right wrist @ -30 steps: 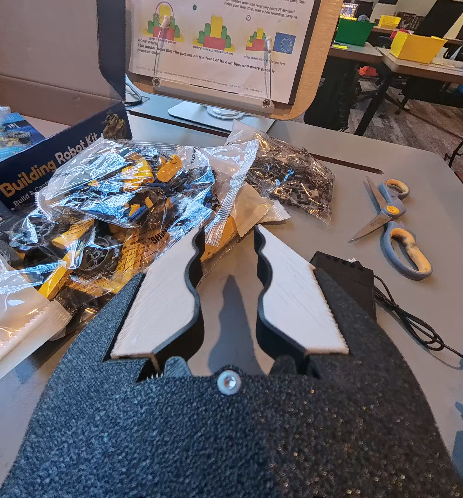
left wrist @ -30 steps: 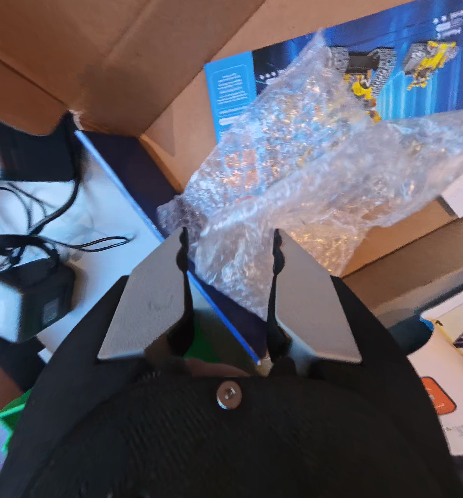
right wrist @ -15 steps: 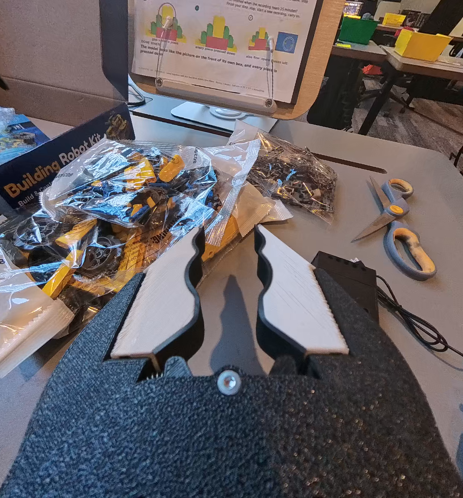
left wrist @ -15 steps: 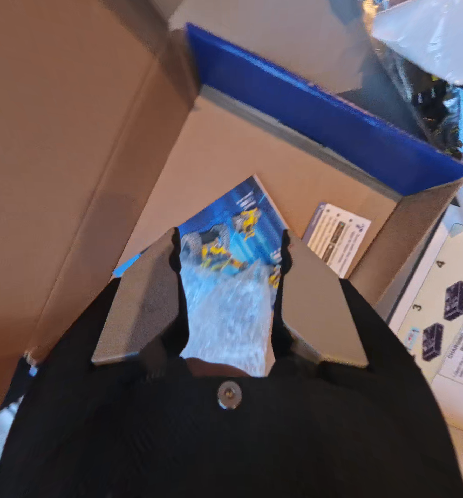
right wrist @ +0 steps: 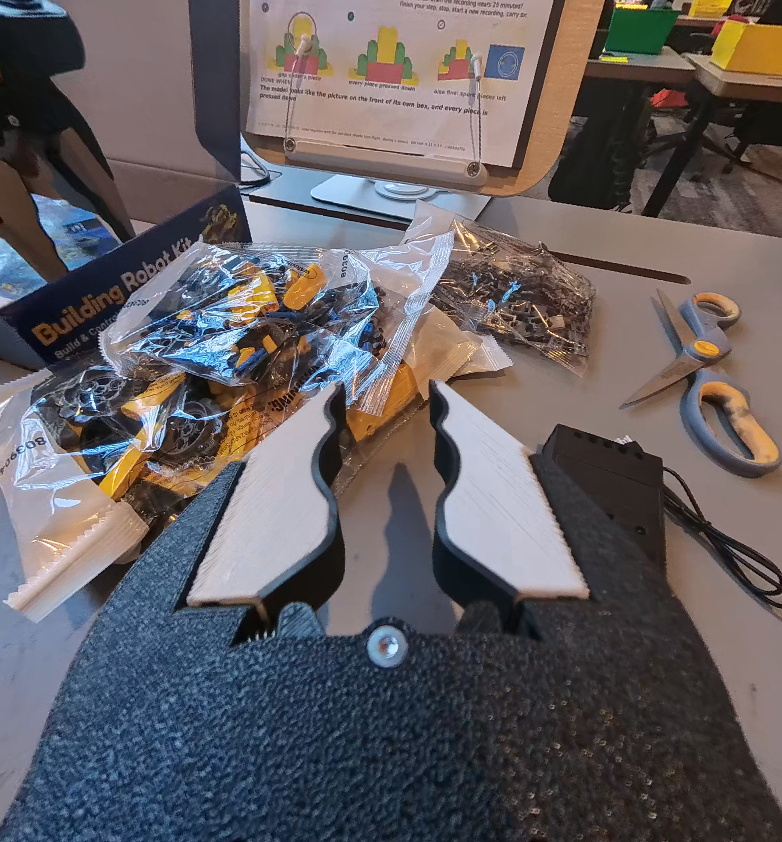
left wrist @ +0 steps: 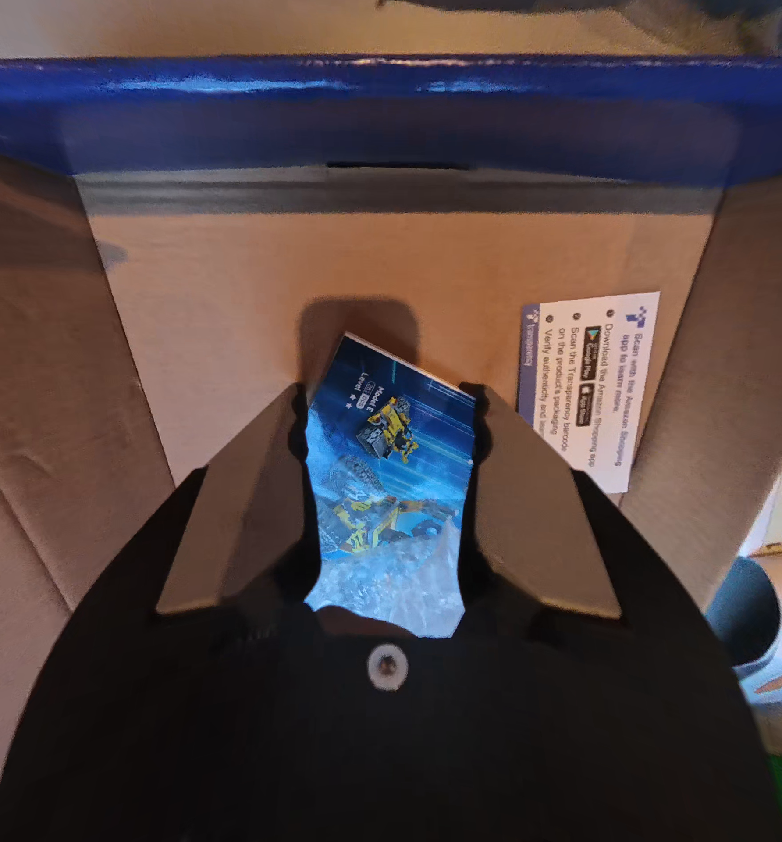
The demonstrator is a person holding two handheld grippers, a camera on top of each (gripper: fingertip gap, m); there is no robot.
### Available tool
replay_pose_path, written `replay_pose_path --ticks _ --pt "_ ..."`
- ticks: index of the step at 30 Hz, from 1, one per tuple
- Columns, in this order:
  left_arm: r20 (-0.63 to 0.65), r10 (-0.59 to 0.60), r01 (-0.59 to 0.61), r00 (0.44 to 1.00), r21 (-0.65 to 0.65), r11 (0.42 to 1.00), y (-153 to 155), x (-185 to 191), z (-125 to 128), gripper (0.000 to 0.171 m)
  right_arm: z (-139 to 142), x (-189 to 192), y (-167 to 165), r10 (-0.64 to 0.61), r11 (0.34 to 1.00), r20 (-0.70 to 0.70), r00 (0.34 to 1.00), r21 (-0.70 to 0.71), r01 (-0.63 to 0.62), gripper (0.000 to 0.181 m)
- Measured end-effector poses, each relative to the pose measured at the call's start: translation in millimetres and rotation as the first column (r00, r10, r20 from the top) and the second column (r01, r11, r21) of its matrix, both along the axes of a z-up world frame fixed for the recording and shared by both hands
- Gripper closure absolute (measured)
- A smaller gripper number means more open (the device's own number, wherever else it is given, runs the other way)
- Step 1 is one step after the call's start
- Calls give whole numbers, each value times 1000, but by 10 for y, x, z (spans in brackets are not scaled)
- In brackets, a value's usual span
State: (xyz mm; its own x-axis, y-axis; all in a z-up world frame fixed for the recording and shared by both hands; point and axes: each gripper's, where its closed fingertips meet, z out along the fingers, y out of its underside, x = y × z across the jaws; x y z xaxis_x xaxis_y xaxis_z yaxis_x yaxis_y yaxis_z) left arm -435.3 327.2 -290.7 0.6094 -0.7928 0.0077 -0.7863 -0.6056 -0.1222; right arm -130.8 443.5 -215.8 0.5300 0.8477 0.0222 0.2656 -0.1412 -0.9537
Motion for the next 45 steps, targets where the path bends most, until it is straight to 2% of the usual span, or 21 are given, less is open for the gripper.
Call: replay_pose_path --ticks 2,6,11,13,16,20,23,25,27,29,30,32,34,35,38,39,41,43,45 --pt "-5 -33 33 999 -5 999 12 -28 5 105 0 -3 -3 5 1000 -4 1000 -6 -5 145" --pt "20 -14 13 1000 26 1000 71 -42 13 119 8 1 -6 13 1000 -18 1000 -19 -13 145" --pt "30 -49 46 998 70 996 41 6 26 150 12 1 -12 19 999 -27 999 -28 -20 145" --pt "-27 -86 88 996 100 991 30 7 42 154 14 4 -9 18 999 -30 999 -29 -19 145" --pt "-122 -129 148 984 160 976 60 0 152 170 13 8 -4 18 999 -35 999 -37 -19 145" --pt "-174 -113 155 978 252 955 112 -50 415 171 29 21 1 16 999 -49 999 -40 -18 145" --pt "-150 -50 106 987 399 911 224 -86 761 171 37 28 4 14 999 -56 998 -41 -17 145" --pt "-69 19 21 997 536 844 332 -88 1131 171 43 31 5 13 999 -59 998 -39 -15 146" --pt "5 107 -83 994 669 738 431 -177 1534 171 47 35 7 10 999 -59 998 -34 -12 146" --pt "98 163 -182 982 727 663 425 -231 1800 171 49 34 5 8 1000 -57 998 -28 -10 146" --pt "129 194 -227 972 715 661 386 -257 1823 171 49 33 4 8 1000 -55 998 -25 -9 146" --pt "138 258 -287 956 616 734 243 -280 1646 171 48 30 1 6 1000 -50 999 -18 -7 146" --pt "62 267 -255 962 564 785 124 -303 1407 165 44 26 -2 5 1000 -43 999 -12 -5 146" --pt "33 267 -246 963 507 826 46 -283 1243 147 42 23 -5 5 1000 -39 999 -8 -5 146" --pt "-10 326 -303 945 345 888 -125 -210 763 115 41 19 -12 6 1000 -34 999 0 -6 146" --pt "-50 374 -343 926 297 891 -168 -232 599 106 42 18 -14 7 1000 -33 999 1 -7 146" --pt "-127 440 -408 889 217 887 -244 -250 308 101 40 18 -14 7 1000 -34 999 -1 -7 146" --pt "-159 465 -433 871 197 880 -228 -225 126 97 40 20 -12 8 1000 -37 999 -5 -8 146" --pt "-115 496 -470 861 194 861 -145 -163 95 109 45 22 -11 9 1000 -43 999 -9 -10 146"
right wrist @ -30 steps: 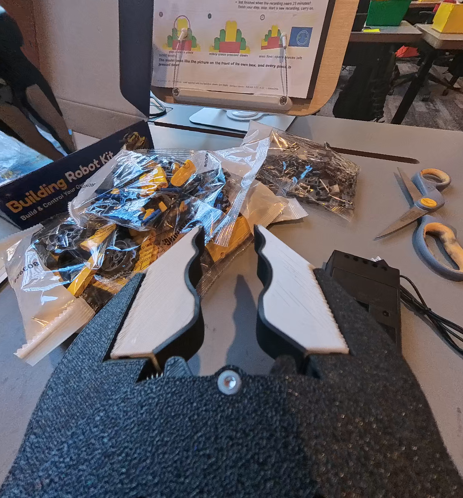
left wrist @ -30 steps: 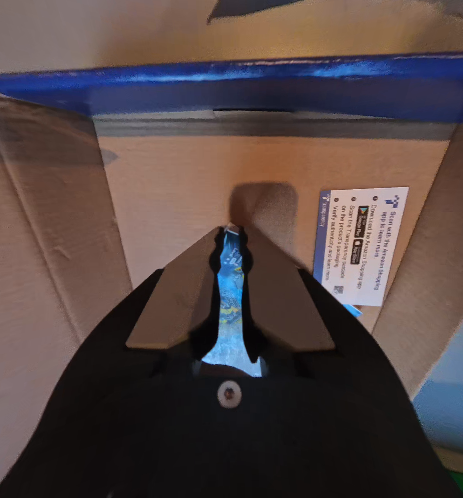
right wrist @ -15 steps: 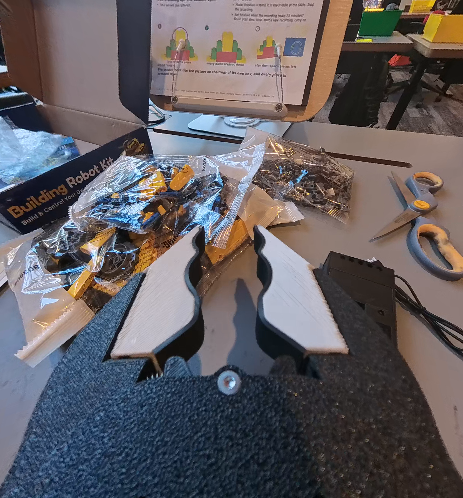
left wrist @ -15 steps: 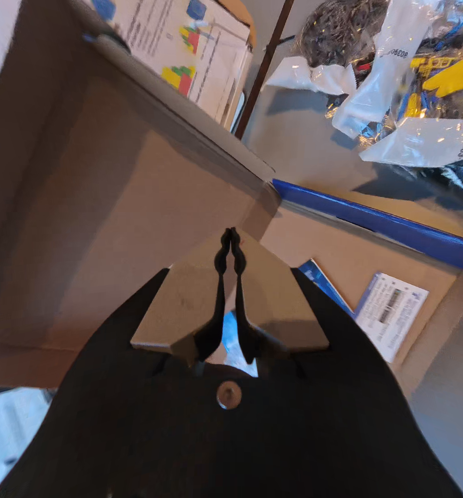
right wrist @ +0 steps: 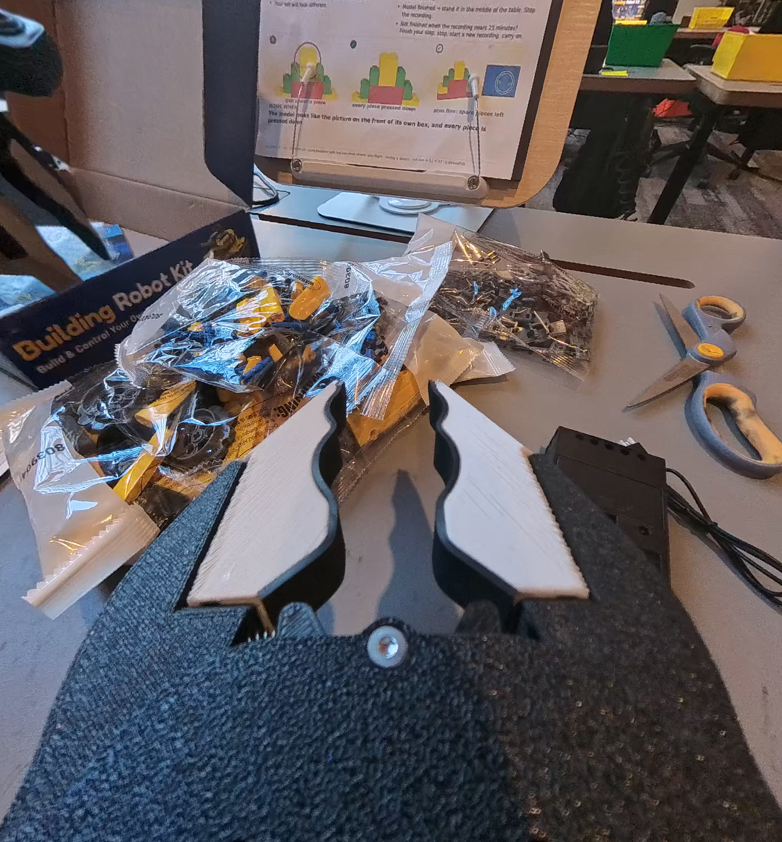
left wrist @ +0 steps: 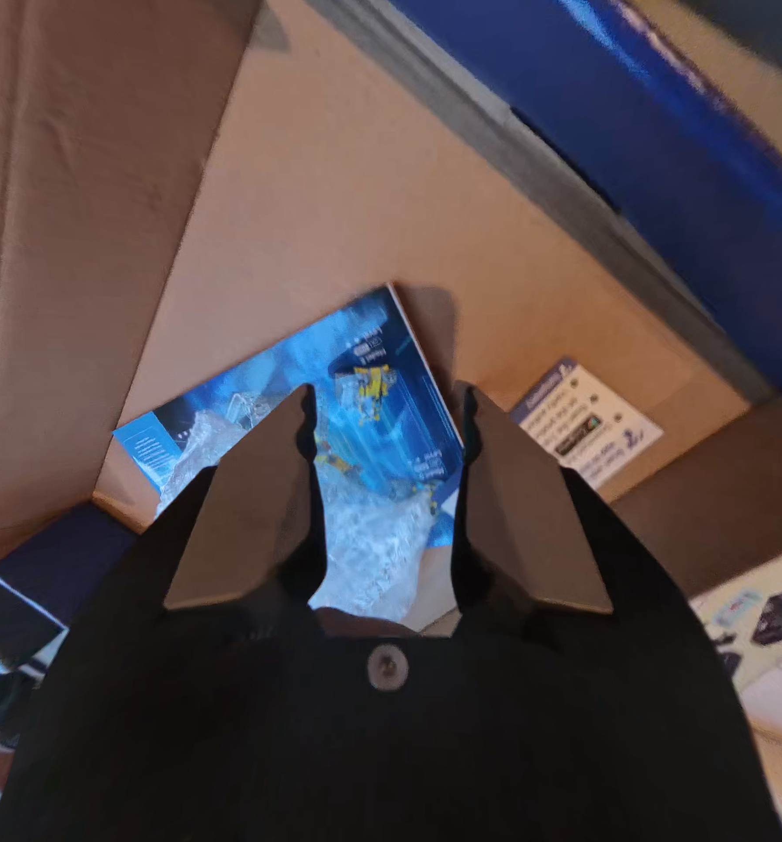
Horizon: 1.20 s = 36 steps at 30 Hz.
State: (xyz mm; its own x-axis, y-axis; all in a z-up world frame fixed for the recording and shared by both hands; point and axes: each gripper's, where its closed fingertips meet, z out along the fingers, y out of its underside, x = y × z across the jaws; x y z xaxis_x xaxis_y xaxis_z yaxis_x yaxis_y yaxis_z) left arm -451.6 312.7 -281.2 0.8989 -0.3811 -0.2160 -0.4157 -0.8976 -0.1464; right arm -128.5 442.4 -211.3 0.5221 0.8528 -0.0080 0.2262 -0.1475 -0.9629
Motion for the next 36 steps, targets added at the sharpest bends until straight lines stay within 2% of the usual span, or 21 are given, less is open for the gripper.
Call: replay_pose_path --ticks 1,3,9,10,15,18,20,22,26,31,34,36 --pt "26 34 -34 999 5 999 33 7 -6 108 3 2 -1 1 1000 -4 1000 -2 -1 146" --pt "120 83 -77 989 -53 996 -15 87 -59 129 8 4 -3 5 1000 -10 1000 -6 -5 146" --pt "112 86 -79 990 -62 995 -27 89 -59 131 -3 -19 -32 26 999 -11 1000 -22 -26 146" --pt "94 81 -75 992 -66 995 -29 63 -57 141 -4 -24 -38 29 999 -10 1000 -22 -30 146" --pt "75 43 -37 996 -75 996 -30 47 -56 146 7 -23 -55 36 999 -19 999 -25 -37 146" --pt "-13 -33 32 999 -69 997 -43 51 -42 170 10 -20 -57 39 999 -26 999 -31 -39 146" --pt "-93 -60 55 994 -60 997 -41 -22 -23 171 10 -20 -59 40 999 -27 999 -32 -40 146" --pt "-110 -60 55 992 -46 997 -44 -58 13 171 12 -20 -63 41 999 -27 999 -32 -42 146" --pt "-110 -32 39 993 65 997 30 -119 275 171 16 -19 -67 43 998 -32 999 -35 -45 147" --pt "-117 4 25 993 240 970 148 -270 765 171 10 -23 -69 45 998 -29 999 -37 -47 148" --pt "-109 43 4 993 392 920 237 -371 1150 171 13 -18 -61 41 998 -31 999 -37 -42 148" --pt "-56 71 -33 996 512 859 296 -397 1450 171 16 -13 -57 38 999 -34 999 -38 -39 148"
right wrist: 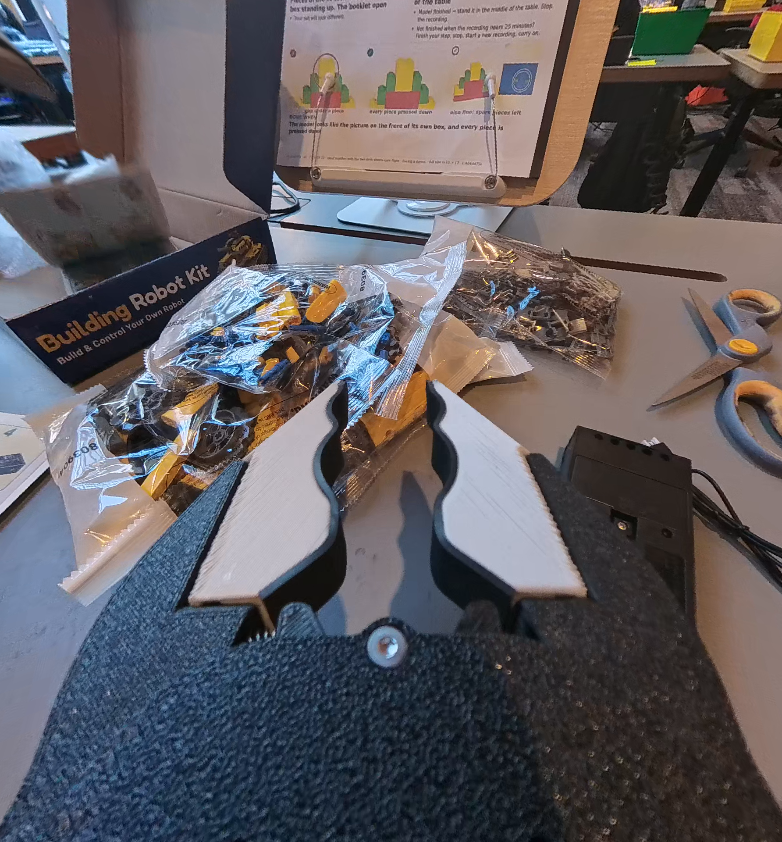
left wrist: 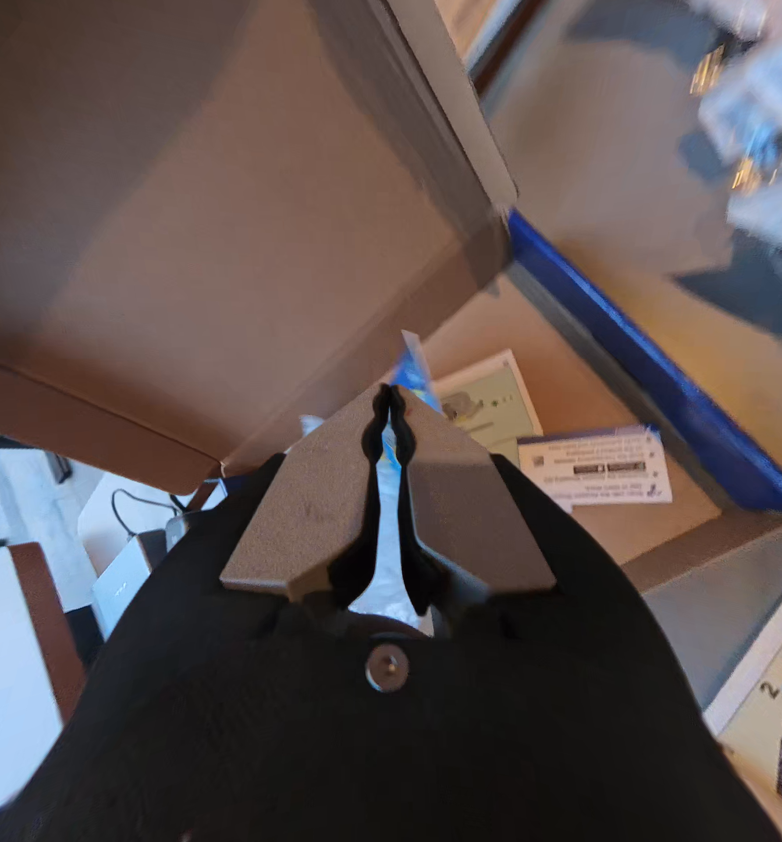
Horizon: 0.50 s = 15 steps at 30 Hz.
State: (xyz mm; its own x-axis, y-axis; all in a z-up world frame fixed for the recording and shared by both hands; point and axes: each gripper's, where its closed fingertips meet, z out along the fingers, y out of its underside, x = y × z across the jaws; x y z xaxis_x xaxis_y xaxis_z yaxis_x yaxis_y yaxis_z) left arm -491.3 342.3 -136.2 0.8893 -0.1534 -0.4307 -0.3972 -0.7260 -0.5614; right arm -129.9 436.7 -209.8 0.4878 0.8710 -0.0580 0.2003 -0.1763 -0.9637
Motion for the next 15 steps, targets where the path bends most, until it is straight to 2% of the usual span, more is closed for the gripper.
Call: replay_pose_path --ticks 3,5,6,8,12,15 --pt "74 10 -24 997 184 983 45 -12 445 171 13 -1 -7 3 1000 -5 1000 8 -3 146" --pt "151 -26 -3 988 189 982 24 69 511 171 16 -9 -20 10 1000 -3 1000 15 -10 146" --pt "191 -30 5 981 131 991 -19 114 427 171 13 -11 -20 8 1000 0 1000 17 -8 145" --pt "161 -31 23 986 52 998 -89 123 249 171 8 -15 -19 5 1000 6 1000 21 -6 145" --pt "148 -43 63 988 -129 990 -271 256 -276 168 7 -15 -18 3 1000 8 1000 25 -3 145" --pt "180 -65 119 982 -303 946 -493 397 -662 135 6 -14 -16 3 1000 6 1000 21 -3 144"
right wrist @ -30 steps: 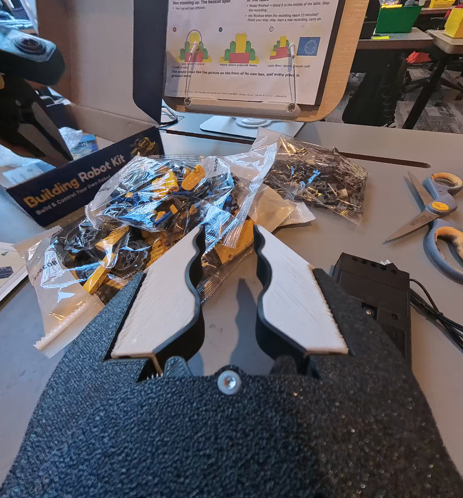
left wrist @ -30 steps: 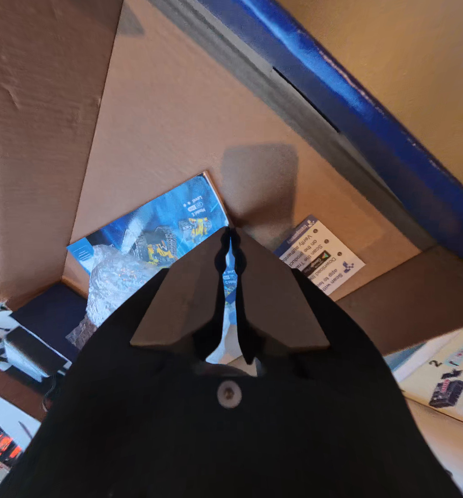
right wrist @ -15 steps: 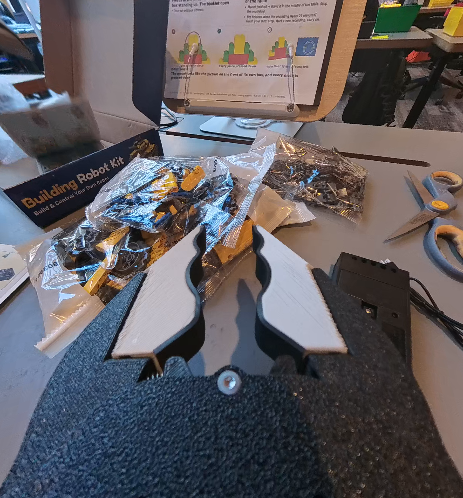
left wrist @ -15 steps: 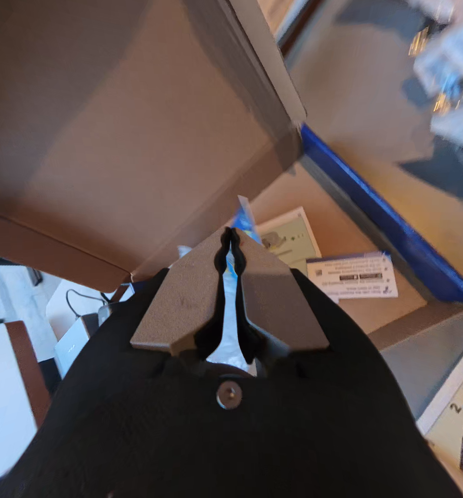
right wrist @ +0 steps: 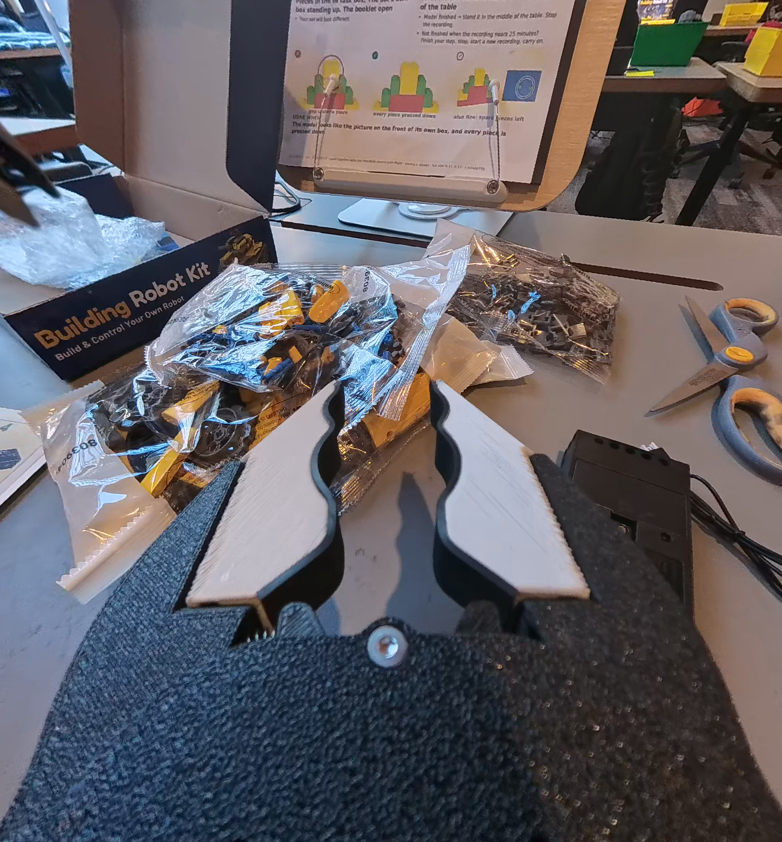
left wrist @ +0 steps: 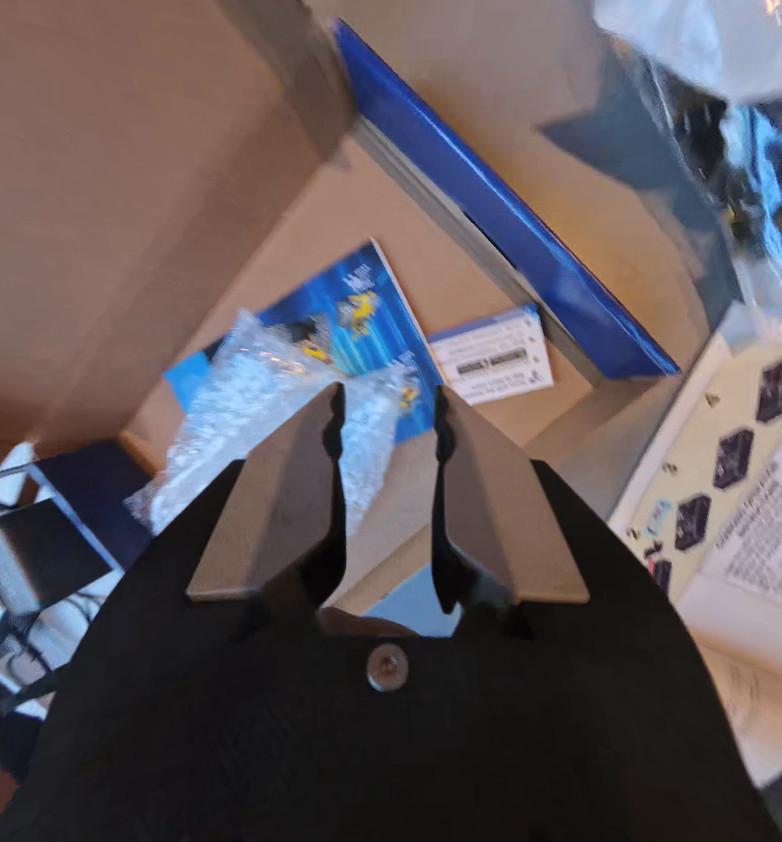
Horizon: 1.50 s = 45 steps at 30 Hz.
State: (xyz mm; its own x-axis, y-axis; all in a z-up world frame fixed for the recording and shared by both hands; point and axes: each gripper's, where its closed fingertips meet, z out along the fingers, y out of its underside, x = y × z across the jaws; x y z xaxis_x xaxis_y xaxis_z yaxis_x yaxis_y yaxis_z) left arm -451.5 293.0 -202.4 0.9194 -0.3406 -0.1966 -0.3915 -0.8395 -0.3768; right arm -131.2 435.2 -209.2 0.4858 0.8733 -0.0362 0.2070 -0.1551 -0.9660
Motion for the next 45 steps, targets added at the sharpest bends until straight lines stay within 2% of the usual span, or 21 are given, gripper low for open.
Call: replay_pose_path --ticks 3,7,10,13,15,22,24,28,33,39,40,42,45 --pt "-12 -86 84 996 -71 994 -129 111 -220 121 2 2 1 1 1000 -4 1000 -3 -1 144" --pt "-41 -52 44 998 -186 982 -234 143 -557 111 -10 -7 -2 2 1000 5 1000 -2 -2 144" --pt "-94 -29 10 995 -195 981 -194 94 -654 110 -4 -3 -3 1 1000 3 1000 2 -1 145" --pt "-135 -15 -11 991 -186 982 -139 7 -669 116 -2 0 2 3 1000 -3 1000 -6 -3 145" --pt "-179 -12 -27 984 -216 976 -171 -85 -740 110 -4 0 2 4 1000 -4 1000 -9 -4 145" --pt "-62 20 -33 998 -218 975 -218 -11 -806 126 -2 -10 -16 15 1000 -7 1000 -14 -15 145" --pt "-40 -1 -8 999 -215 977 -243 43 -815 139 4 -8 -20 16 1000 -11 1000 -14 -16 145" --pt "-139 -68 39 988 -203 978 -244 47 -813 171 4 -8 -20 17 1000 -12 1000 -18 -17 145" --pt "-193 -40 14 980 -135 991 -163 -48 -679 171 16 2 -20 16 1000 -21 1000 -21 -16 145" --pt "-229 41 -45 973 -12 999 -81 -297 -334 171 12 -2 -21 19 1000 -17 1000 -23 -19 145" --pt "-211 68 -67 975 13 998 -66 -346 -274 171 11 -3 -23 19 1000 -17 1000 -23 -20 145" --pt "-85 131 -125 988 76 989 -21 -372 -138 171 11 -1 -22 19 1000 -17 1000 -24 -19 145" --pt "80 275 -285 958 175 942 19 -592 61 170 17 6 -14 15 1000 -23 1000 -27 -15 145"
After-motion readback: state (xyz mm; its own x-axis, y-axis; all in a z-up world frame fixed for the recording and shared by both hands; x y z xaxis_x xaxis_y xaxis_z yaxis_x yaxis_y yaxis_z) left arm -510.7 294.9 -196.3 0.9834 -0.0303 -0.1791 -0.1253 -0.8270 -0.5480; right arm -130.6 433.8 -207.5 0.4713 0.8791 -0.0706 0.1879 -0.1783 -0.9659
